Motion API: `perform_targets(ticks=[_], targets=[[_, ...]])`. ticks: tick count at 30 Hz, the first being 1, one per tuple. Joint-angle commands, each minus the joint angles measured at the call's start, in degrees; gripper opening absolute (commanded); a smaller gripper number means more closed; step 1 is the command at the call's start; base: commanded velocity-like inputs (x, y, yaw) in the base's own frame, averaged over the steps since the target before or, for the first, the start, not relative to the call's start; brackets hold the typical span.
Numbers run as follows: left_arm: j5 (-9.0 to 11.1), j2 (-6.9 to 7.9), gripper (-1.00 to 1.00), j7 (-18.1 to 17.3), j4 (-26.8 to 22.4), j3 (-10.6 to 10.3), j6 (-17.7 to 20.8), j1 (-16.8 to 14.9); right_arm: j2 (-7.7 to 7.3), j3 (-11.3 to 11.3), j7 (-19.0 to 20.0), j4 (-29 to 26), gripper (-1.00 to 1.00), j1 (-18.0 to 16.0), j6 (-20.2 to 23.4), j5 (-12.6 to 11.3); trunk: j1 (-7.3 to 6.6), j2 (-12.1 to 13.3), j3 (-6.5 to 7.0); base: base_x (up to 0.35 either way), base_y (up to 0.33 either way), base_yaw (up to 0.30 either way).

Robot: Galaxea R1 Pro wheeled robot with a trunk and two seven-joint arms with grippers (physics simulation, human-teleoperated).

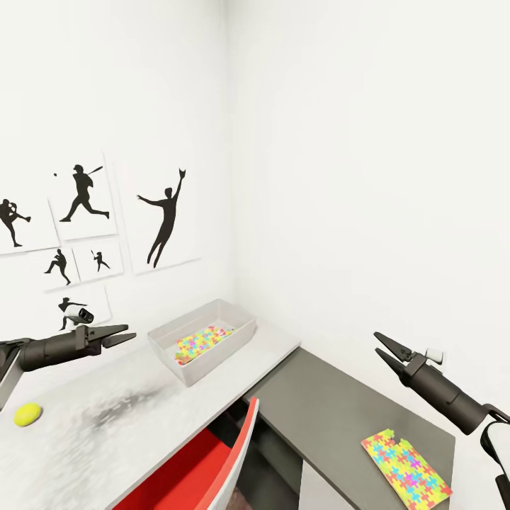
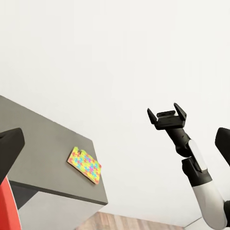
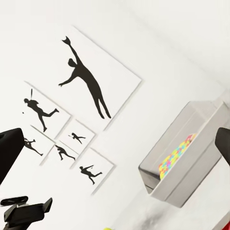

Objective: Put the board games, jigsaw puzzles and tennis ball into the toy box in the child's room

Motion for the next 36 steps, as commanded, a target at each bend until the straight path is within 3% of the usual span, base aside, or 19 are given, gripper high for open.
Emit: perform_targets(ticks=[1, 13, 36], targets=[[0.0, 0.01, 1.0, -0.2, 0.0, 0.0, 0.6, 0.0, 0.05, -0.1, 0.1, 0.0, 1.0, 0.0, 0.4, -0.1, 0.02, 0.0, -0.03, 0.0, 0.0, 0.0], [0.0, 0.01, 1.0, -0.2, 0.0, 0.0, 0.6, 0.0, 0.13, -0.1, 0.0, 0.0, 1.0, 0.0, 0.4, -0.1, 0.02, 0.0, -0.08, 0.0, 0.0, -0.021], [0.0, 0.05, 1.0, -0.2, 0.0, 1.5, 0.6, 0.0, 0.01, -0.1, 0.2, 2.7, 1.0, 0.0, 0.5, -0.1, 0.02, 0.0, -1.79, 0.0, 0.0, -0.153]])
